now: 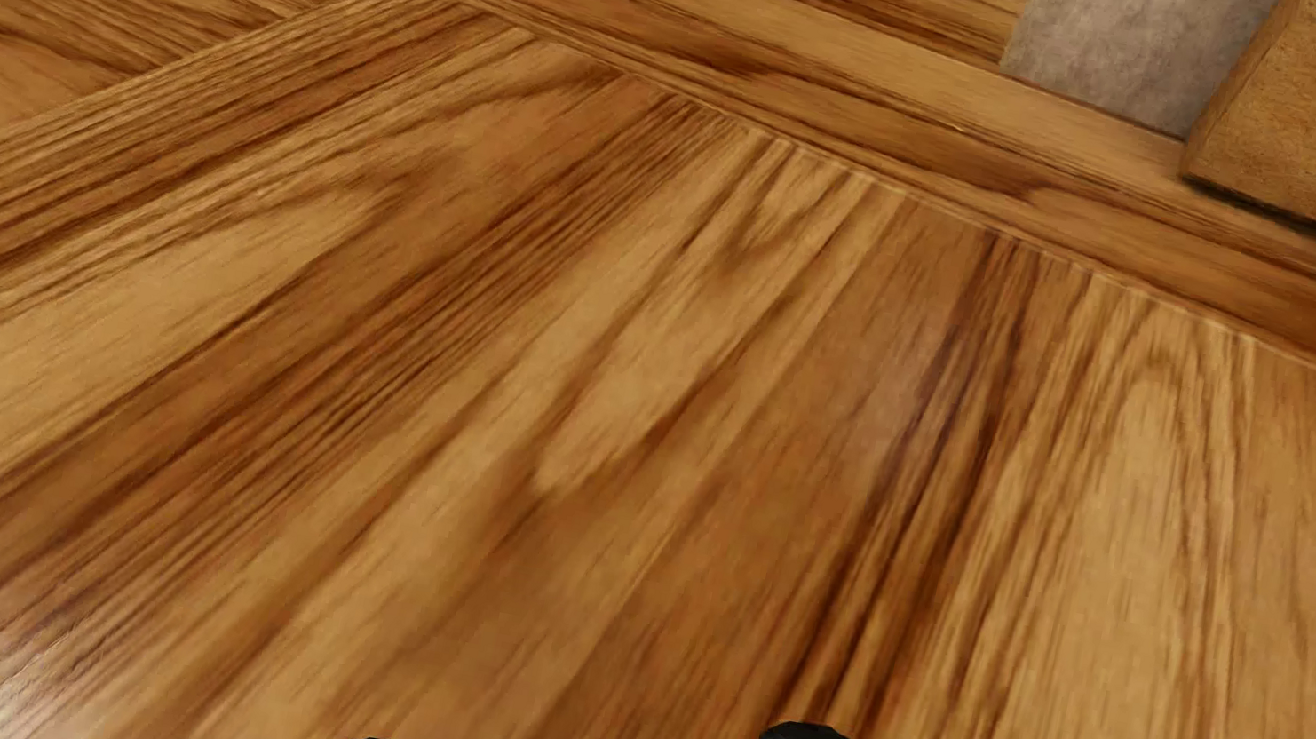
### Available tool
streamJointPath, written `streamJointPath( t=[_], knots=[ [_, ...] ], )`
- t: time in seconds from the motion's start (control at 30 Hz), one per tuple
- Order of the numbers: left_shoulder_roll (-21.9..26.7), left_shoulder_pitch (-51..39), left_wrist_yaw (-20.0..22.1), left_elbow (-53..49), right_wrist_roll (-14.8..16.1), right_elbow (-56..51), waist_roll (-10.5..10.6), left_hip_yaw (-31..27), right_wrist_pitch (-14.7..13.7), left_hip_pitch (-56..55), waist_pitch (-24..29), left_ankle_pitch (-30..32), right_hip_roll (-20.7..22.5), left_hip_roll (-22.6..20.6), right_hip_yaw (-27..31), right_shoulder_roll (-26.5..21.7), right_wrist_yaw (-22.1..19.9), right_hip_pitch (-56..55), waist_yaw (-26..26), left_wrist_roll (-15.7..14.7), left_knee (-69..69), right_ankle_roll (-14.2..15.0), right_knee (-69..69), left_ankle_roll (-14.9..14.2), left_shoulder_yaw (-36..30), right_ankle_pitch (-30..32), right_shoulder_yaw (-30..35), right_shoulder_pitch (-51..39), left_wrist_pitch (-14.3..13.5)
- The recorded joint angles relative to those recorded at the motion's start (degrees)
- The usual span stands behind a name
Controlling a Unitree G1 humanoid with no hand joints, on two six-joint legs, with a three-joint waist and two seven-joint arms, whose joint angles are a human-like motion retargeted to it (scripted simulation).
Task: Reach out
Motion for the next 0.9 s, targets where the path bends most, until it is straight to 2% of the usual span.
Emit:
streamJointPath(
  t=[0.07, 0.13, 0.17, 0.2, 0.27, 0.33, 0.37, 0.43, 0.5, 0.53, 0.63, 0.9],
  knots=[
    [-1.66, 0.58, 0.0, 8.46, 0.0, -6.82, -0.48, 0.0, 0.0, 0.12, -1.14, 0.4, -0.13, -0.21, 0.0, 0.37, 0.0, 0.26, -1.54, 0.0, -0.26, 0.0, -0.78, 0.0, 0.09, 1.15, -4.51, 0.81, 0.0],
    [-2.65, 0.09, 0.0, 16.46, 0.0, -10.97, -0.97, 0.0, 0.0, 0.3, -1.79, 1.21, 0.13, -0.29, 0.0, -1.77, 0.0, 1.0, 0.04, 0.0, -0.6, 0.0, 0.32, 0.0, -1.04, 1.1, -7.73, -5.73, 0.0],
    [-2.67, -0.28, 0.0, 19.08, 0.0, -11.27, -1.33, 0.0, 0.0, 0.29, -1.93, 1.45, 0.32, -0.3, 0.0, -3.62, 0.0, 1.5, 1.88, 0.0, -0.48, 0.0, -15.03, 0.0, -1.97, 17.52, -8.76, -11.85, 0.0],
    [-2.46, -1.09, 0.0, 21.66, 0.0, -10.15, -1.74, 0.0, 0.0, 0.37, -1.97, 1.69, 0.5, -0.29, 0.0, -5.84, 0.0, 2.18, 4.18, 0.0, -0.58, 0.0, -15.37, 0.0, -3.18, 27.59, -9.58, -19.01, 0.0],
    [-1.14, -3.83, 0.0, 27.15, 0.0, -2.67, -3.29, 0.0, 0.0, 0.63, -1.7, 0.91, 0.82, -0.25, 0.0, -11.53, 0.0, 4.02, 9.07, 0.0, -0.7, 0.0, -16.59, 0.0, -6.65, 24.59, -6.37, -36.14, 0.0],
    [0.97, -6.57, 0.0, 31.72, 0.0, 10.46, -5.66, 0.0, 0.0, 0.48, -1.17, -1.43, 1.05, -0.3, 0.0, -16.37, 0.0, 5.77, 13.39, 0.0, -0.15, 0.0, -17.92, 0.0, -8.98, 25.33, 1.46, -54.65, 0.0],
    [2.15, -8.52, 0.0, 34.42, 0.0, 18.91, -6.89, 0.0, 0.0, 0.53, -0.66, -2.34, 1.16, -0.34, 0.0, -18.47, 0.0, 6.75, 15.66, 0.0, -0.14, 0.0, -18.61, 0.0, -11.49, 26.45, 7.42, -63.78, 0.0],
    [5.22, -11.46, 0.0, 37.39, 0.0, 40.79, -9.68, 0.0, 0.0, 0.43, 0.45, -3.85, 1.56, -0.55, 0.0, -20.8, 0.0, 8.66, 20.92, 0.0, 0.09, 0.0, -19.97, 0.0, -14.98, 28.56, 22.54, -80.4, 0.0],
    [7.6, -14.6, 0.0, 40.12, 0.0, 62.65, -11.96, 0.0, 0.0, 0.02, 1.49, -5.15, 2.21, -0.49, 0.0, -21.62, 0.0, 10.09, 26.9, 0.0, 0.31, 0.0, -24.34, 0.0, -18.38, 32.76, 37.84, -90.68, 0.0],
    [8.29, -15.51, 0.0, 40.95, 0.0, 70.59, -12.68, 0.0, 0.0, -0.16, 2.02, -6.01, 2.49, -0.58, 0.0, -22.13, 0.0, 10.8, 29.51, 0.0, 0.65, 0.0, -5.65, 0.0, -19.22, 32.77, 39.82, -93.36, 0.0],
    [9.37, -15.23, 0.0, 43.14, 0.0, 83.34, -13.73, 0.0, 0.0, -1.08, 2.69, -8.46, 3.33, -0.7, 0.0, -24.43, 0.0, 11.98, 33.68, 0.0, 2.23, 0.0, -6.05, 0.0, -18.36, 32.77, 39.82, -96.7, 0.0],
    [9.09, -7.04, 0.0, 53.24, 0.0, 86.07, -13.44, 0.0, 0.0, -3.19, 1.04, -8.39, 4.05, -1.33, 0.0, -28.41, 0.0, 11.85, 32.96, 0.0, 3.32, 0.0, -6.09, 0.0, -14.21, 32.77, 39.82, -92.45, 0.0]
  ],
)
